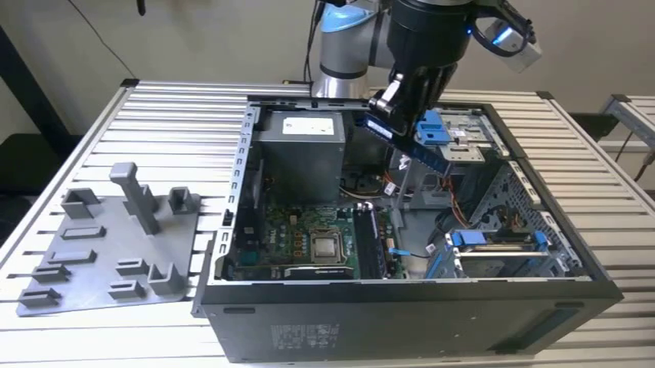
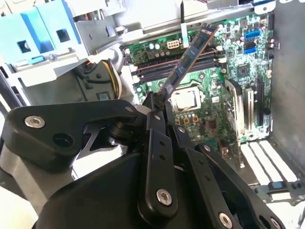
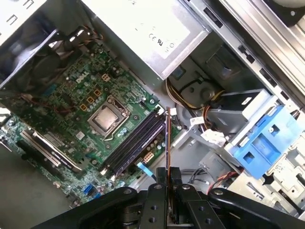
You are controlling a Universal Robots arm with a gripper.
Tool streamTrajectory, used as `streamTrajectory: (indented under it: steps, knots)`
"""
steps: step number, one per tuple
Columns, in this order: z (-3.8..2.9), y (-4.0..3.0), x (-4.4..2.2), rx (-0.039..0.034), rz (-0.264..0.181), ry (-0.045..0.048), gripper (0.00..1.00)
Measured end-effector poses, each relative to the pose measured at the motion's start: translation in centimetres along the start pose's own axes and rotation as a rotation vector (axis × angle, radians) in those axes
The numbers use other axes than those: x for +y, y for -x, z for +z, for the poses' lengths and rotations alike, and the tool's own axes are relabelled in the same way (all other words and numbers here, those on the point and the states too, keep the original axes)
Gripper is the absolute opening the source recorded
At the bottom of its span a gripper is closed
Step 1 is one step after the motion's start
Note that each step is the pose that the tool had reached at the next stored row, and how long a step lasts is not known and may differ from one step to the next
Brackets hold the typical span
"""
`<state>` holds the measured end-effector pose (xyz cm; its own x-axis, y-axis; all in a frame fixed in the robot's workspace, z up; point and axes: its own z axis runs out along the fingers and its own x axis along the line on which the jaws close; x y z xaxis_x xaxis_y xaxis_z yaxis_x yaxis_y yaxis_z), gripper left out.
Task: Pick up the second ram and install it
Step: 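Insert the second ram into the second slot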
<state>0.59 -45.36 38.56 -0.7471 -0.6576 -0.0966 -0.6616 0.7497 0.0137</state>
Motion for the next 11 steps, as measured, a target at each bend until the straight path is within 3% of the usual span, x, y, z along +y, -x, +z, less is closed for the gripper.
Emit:
streamTrajectory:
  steps: [11]
  knots:
    - [0.11, -0.01, 0.00, -0.0008, 0.136, -0.0123, 0.14]
